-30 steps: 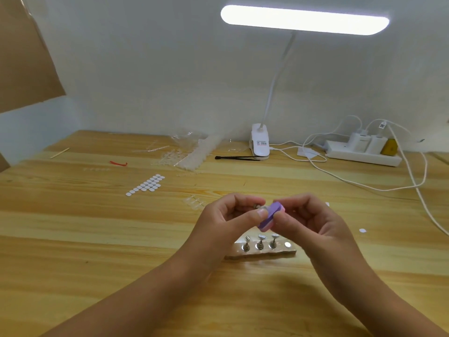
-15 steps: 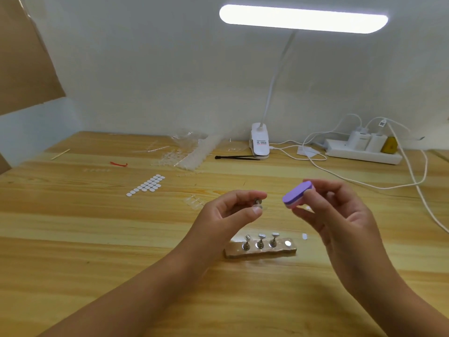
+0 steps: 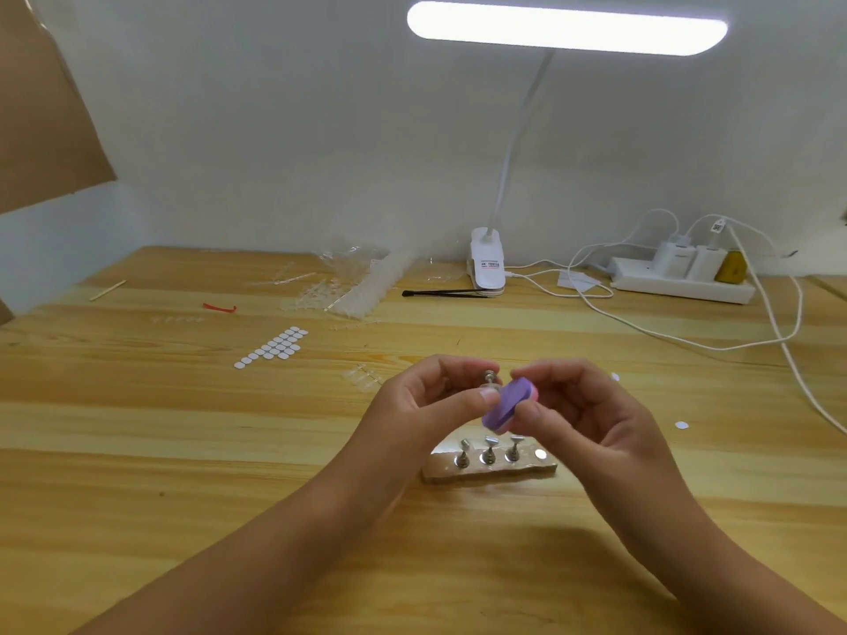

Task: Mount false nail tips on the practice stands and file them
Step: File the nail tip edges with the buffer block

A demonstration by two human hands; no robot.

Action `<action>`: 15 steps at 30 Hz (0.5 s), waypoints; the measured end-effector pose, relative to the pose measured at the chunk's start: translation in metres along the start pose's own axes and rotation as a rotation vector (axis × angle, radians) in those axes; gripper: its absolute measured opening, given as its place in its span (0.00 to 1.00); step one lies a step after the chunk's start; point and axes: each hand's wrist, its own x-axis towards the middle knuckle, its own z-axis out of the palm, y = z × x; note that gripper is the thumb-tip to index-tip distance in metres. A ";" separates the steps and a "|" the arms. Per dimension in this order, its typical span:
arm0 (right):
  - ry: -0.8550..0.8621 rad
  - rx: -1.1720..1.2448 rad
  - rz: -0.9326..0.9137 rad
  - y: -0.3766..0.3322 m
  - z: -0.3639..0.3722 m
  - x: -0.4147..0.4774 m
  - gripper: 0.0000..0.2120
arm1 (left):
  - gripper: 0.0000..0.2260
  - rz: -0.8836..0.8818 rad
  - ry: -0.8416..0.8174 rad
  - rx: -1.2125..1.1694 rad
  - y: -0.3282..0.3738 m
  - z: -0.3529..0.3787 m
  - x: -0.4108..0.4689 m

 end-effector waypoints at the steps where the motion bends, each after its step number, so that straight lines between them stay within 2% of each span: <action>1: -0.011 -0.006 0.001 0.000 0.001 -0.001 0.11 | 0.10 0.000 0.003 0.001 0.000 0.000 0.000; 5: 0.121 0.053 -0.038 0.001 0.003 0.001 0.10 | 0.10 0.008 0.020 0.017 0.000 0.000 0.001; 8: 0.026 0.021 0.008 0.002 0.006 0.000 0.09 | 0.09 0.016 0.029 0.001 -0.001 0.002 0.001; 12: 0.127 0.071 -0.023 0.003 0.004 0.000 0.10 | 0.10 0.022 0.060 0.008 -0.001 0.004 0.001; 15: 0.055 0.047 -0.007 0.002 0.006 0.001 0.09 | 0.09 0.017 0.077 0.010 -0.002 0.004 0.001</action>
